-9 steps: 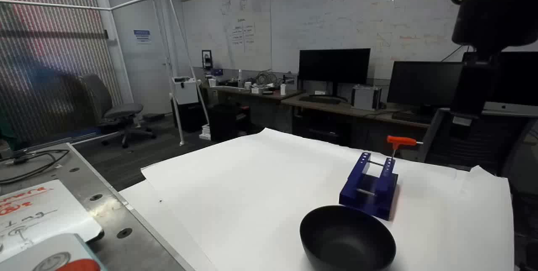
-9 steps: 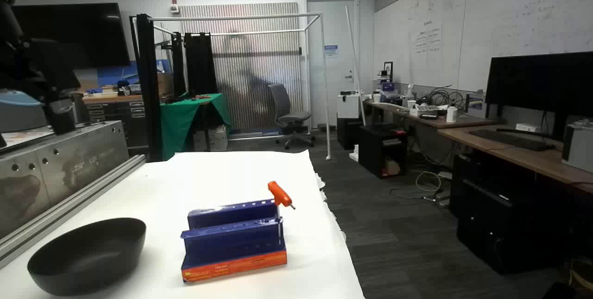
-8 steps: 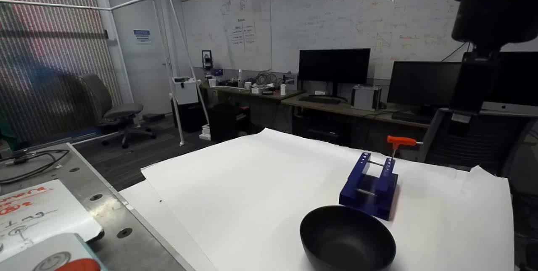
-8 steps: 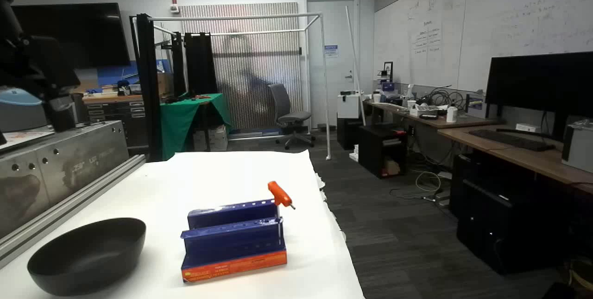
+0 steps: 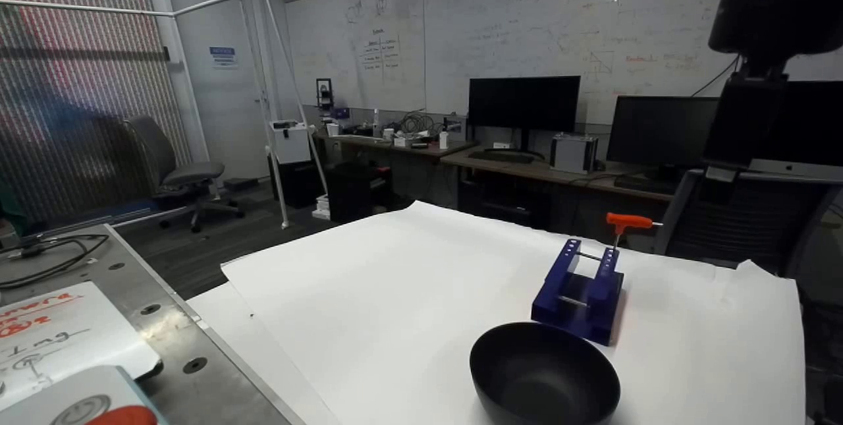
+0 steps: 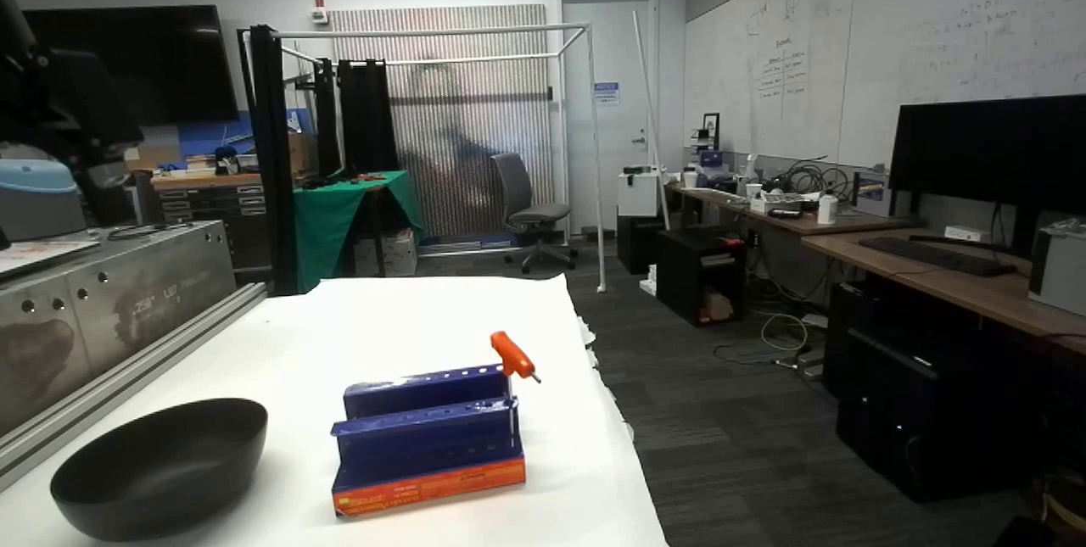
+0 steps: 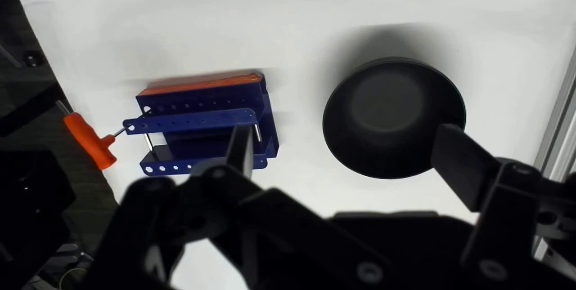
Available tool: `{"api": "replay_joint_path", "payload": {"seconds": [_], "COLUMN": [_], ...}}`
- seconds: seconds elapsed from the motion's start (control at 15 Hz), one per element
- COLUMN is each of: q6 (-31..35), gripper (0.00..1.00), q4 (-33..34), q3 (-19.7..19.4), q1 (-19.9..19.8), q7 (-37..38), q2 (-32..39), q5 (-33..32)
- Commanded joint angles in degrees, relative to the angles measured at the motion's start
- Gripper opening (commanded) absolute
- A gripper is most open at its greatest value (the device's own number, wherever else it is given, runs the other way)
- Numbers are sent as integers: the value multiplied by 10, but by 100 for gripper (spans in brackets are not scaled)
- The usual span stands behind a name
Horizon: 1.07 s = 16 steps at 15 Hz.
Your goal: Put the orange object into the black bowl.
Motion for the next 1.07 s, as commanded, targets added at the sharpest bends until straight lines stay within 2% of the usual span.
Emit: {"api": "replay_joint_path", "payload": {"seconds": [0.0,0.13,0.33,0.67,1.0], "q6": [-2,-2,21,24,19], "gripper": [100,100,100,100,100], "q4": [2,2,33,121,216], "q3": [-12,-12,-14,-72,-158], "q1": [15,15,-17,-77,-88], "q7": [7,7,47,101,-18], "q2": [3,3,50,151,262], "q5": [-7,-7,-28,-47,-28]}}
